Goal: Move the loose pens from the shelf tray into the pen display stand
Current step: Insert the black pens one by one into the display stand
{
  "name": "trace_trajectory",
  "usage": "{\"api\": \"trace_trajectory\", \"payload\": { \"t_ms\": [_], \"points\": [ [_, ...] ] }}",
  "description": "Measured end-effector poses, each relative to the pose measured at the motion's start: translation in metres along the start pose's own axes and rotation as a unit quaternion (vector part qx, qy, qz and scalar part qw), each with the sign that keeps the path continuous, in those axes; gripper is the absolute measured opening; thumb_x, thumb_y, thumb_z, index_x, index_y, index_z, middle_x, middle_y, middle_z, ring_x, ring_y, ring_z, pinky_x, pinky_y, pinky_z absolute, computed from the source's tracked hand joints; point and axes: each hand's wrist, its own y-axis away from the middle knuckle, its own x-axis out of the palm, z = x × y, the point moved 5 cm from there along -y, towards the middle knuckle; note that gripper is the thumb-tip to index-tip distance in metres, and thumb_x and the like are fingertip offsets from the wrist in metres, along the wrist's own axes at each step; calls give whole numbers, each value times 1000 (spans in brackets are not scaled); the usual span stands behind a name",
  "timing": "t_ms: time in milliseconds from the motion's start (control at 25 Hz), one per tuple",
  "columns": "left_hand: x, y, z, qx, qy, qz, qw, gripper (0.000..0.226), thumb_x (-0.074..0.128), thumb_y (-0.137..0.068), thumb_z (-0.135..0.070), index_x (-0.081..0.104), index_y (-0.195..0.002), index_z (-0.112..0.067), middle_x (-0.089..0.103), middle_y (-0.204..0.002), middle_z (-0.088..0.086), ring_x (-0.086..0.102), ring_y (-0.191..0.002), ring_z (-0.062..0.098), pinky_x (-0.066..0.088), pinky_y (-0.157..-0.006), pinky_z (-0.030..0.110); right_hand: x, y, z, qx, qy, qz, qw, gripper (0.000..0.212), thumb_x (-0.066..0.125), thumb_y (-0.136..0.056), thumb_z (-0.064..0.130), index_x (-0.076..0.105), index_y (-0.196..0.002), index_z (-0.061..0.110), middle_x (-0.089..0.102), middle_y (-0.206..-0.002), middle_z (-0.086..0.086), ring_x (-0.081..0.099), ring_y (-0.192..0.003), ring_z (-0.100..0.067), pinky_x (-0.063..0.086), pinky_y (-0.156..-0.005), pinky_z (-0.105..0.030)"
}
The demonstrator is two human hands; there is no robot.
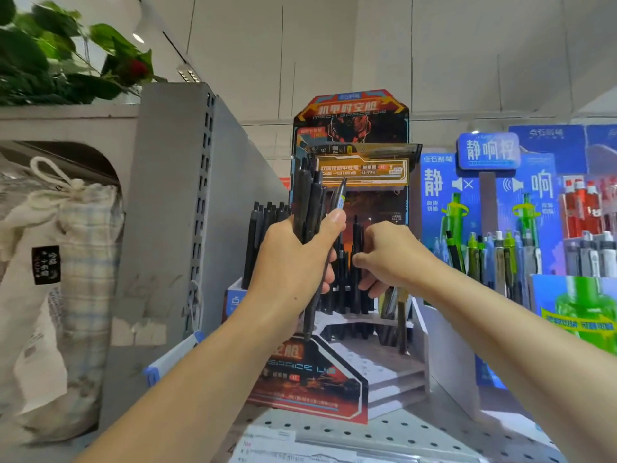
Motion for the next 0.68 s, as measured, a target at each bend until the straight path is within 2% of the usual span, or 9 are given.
{"api": "trace_trajectory", "payload": {
  "t_ms": [160,320,440,520,600,680],
  "points": [
    [0,1,1,-9,1,-3,1000,33,63,-95,-45,72,-100,-14,58,-54,-8,55,-48,9,50,-49,20,7,-3,2,14,-4,19,1000,10,57,-101,10,53,-105,1,74,-74,-22,76,-62,-32,64,-66,-48],
    [1,3,1,-8,-1,-5,1000,32,63,-95,-45,72,-100,-14,57,-55,-7,54,-48,10,48,-48,21,16,-1,4,45,27,42,998,19,52,-102,2,52,-119,-5,74,-82,-26,76,-69,-37,64,-71,-49],
    [1,3,2,-12,-1,-6,1000,33,63,-95,-45,72,-101,-14,57,-55,-7,54,-48,9,47,-48,21,22,0,5,68,86,54,993,13,50,-100,-3,56,-112,-5,72,-95,-28,76,-75,-40,64,-73,-47],
    [1,3,2,-14,-3,-5,1000,32,63,-95,-45,72,-101,-14,58,-56,-7,55,-49,9,47,-48,21,24,0,8,68,121,54,989,9,51,-100,-2,58,-105,-4,71,-95,-23,75,-78,-39,64,-75,-45],
    [1,2,2,-16,-2,-6,1000,32,63,-95,-44,72,-102,-15,58,-55,-8,55,-48,9,47,-48,21,25,-1,11,55,160,40,985,12,51,-101,4,59,-109,-2,64,-92,-14,70,-80,-34,61,-74,-37],
    [1,2,2,-16,-2,-4,1000,32,63,-95,-44,72,-101,-14,58,-54,-8,55,-48,8,47,-47,21,25,-2,13,44,193,26,980,16,52,-101,8,60,-113,1,60,-96,-13,64,-83,-32,55,-71,-35]
  ]
}}
